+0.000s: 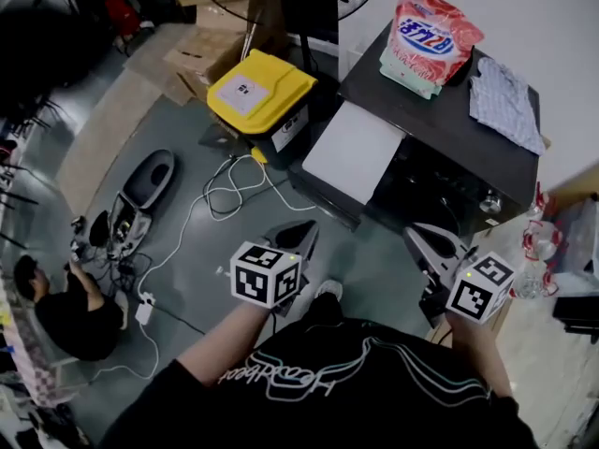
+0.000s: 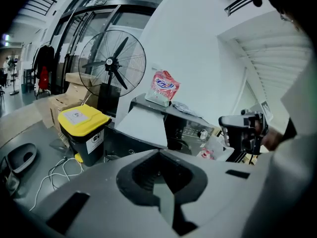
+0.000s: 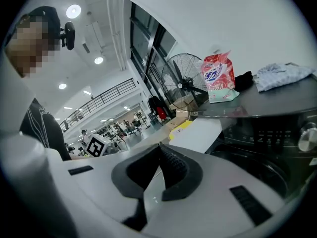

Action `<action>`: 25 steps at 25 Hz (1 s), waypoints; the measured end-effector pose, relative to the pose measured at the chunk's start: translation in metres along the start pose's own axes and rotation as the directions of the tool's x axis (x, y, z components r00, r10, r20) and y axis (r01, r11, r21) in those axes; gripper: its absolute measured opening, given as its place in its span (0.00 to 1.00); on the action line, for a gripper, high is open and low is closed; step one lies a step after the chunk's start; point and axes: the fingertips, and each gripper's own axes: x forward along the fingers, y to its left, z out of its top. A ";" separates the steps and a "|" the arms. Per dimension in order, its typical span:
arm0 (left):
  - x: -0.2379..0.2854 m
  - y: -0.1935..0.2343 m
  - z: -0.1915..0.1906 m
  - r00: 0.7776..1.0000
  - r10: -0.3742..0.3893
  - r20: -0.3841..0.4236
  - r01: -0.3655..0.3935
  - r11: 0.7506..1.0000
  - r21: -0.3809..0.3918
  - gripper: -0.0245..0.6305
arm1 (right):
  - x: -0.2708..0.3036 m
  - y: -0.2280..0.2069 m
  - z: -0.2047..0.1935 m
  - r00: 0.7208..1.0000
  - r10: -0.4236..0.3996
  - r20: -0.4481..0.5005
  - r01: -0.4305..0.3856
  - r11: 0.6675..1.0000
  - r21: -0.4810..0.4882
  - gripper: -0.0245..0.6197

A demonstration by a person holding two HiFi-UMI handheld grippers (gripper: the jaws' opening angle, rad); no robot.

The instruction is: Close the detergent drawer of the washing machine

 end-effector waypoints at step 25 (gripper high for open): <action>0.075 0.058 -0.008 0.990 -0.038 -0.133 0.051 0.995 0.092 0.07 | 0.022 -0.062 -0.025 0.988 -0.141 0.058 0.131 0.980 0.152 0.08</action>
